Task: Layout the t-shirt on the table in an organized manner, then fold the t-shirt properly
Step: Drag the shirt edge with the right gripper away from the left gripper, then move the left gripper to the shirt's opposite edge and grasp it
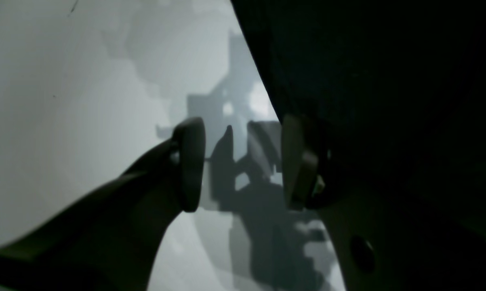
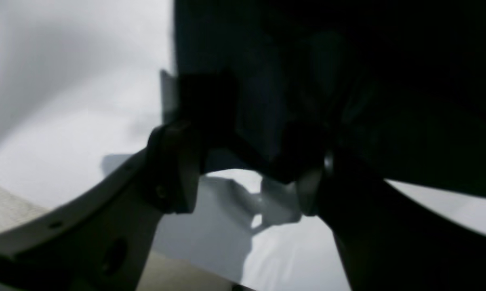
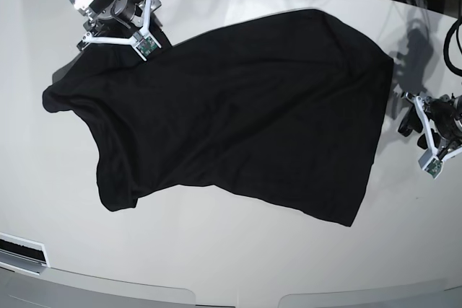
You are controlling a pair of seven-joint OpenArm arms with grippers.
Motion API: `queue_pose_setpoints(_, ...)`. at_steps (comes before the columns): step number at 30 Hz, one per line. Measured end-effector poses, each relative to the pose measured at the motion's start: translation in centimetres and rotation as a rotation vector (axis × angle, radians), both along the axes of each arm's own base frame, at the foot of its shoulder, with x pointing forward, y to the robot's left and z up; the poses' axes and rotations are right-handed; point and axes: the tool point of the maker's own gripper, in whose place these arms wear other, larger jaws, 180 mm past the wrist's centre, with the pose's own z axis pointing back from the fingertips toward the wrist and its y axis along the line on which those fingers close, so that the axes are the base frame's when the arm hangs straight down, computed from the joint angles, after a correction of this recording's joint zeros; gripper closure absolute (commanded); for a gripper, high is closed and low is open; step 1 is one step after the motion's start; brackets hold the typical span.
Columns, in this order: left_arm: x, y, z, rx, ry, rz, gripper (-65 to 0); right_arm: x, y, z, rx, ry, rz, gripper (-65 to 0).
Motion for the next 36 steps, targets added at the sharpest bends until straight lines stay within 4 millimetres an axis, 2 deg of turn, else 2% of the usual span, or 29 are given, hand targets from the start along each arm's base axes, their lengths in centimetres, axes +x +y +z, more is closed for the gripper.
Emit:
queue_pose_setpoints(3,0.1,-0.1,0.0,-0.005,-0.004,-0.004,-31.2,0.2,0.0,-0.9,-0.005,0.008,-0.008,-37.8)
queue_pose_setpoints(7,0.0,0.0,0.1,0.000,-0.003,0.000,-31.2,2.4,-0.7,-1.7,-0.019,-0.036,-0.031,-37.7)
queue_pose_setpoints(10,0.1,-0.1,0.1,-0.005,-0.007,-0.002,-31.2,2.9,-0.8,-1.8,-0.016,-0.048,-0.034,-37.2)
queue_pose_setpoints(11,0.1,-0.1,0.1,-0.005,-0.006,-0.004,-31.2,2.9,-0.7,-1.8,-0.014,-0.044,-0.025,-34.5)
queue_pose_setpoints(12,0.1,-0.1,0.1,-0.004,-0.006,-0.003,-31.2,2.7,-0.3,-1.9,-0.004,-0.033,0.006,-28.9)
queue_pose_setpoints(13,0.1,-0.1,0.1,-0.003,-0.006,-0.004,-31.2,2.6,-0.2,-2.0,-0.001,-0.024,0.023,-21.2)
queue_pose_setpoints(15,0.0,0.0,0.1,-0.001,-0.002,-0.002,-31.2,2.3,0.2,-2.2,0.012,-0.007,0.036,-1.1)
queue_pose_setpoints(18,-0.1,-0.8,0.2,-0.036,0.008,-0.029,-31.2,2.2,0.0,-2.3,-0.004,0.005,0.047,0.0)
queue_pose_setpoints(21,1.3,-2.0,3.1,-0.185,-0.056,0.014,-31.2,2.6,-0.7,-2.2,-0.035,0.009,0.049,0.0)
queue_pose_setpoints(23,2.8,-1.5,6.2,-0.276,-0.117,0.071,-31.2,2.5,-1.2,-2.2,-0.056,0.008,0.056,0.0)
queue_pose_setpoints(25,3.4,-0.8,9.0,-0.342,-0.160,0.090,-31.2,2.4,-1.4,-2.2,-0.061,0.010,0.057,0.0)
queue_pose_setpoints(26,3.0,-0.7,9.4,-0.375,-0.140,0.092,-31.2,2.4,-1.4,-2.2,-0.062,0.011,0.058,0.0)
queue_pose_setpoints(28,1.1,-1.6,9.0,-0.434,-0.072,0.034,-31.2,2.5,-1.5,-2.2,-0.066,0.009,0.059,0.0)
queue_pose_setpoints(31,-3.0,-3.1,6.1,-0.434,0.051,-0.112,-31.2,2.5,-1.5,-2.2,-0.066,0.009,0.058,0.0)
queue_pose_setpoints(36,-6.6,-2.9,2.9,-0.426,0.165,-0.087,-31.2,2.5,-1.6,-2.2,-0.069,0.010,0.057,0.0)
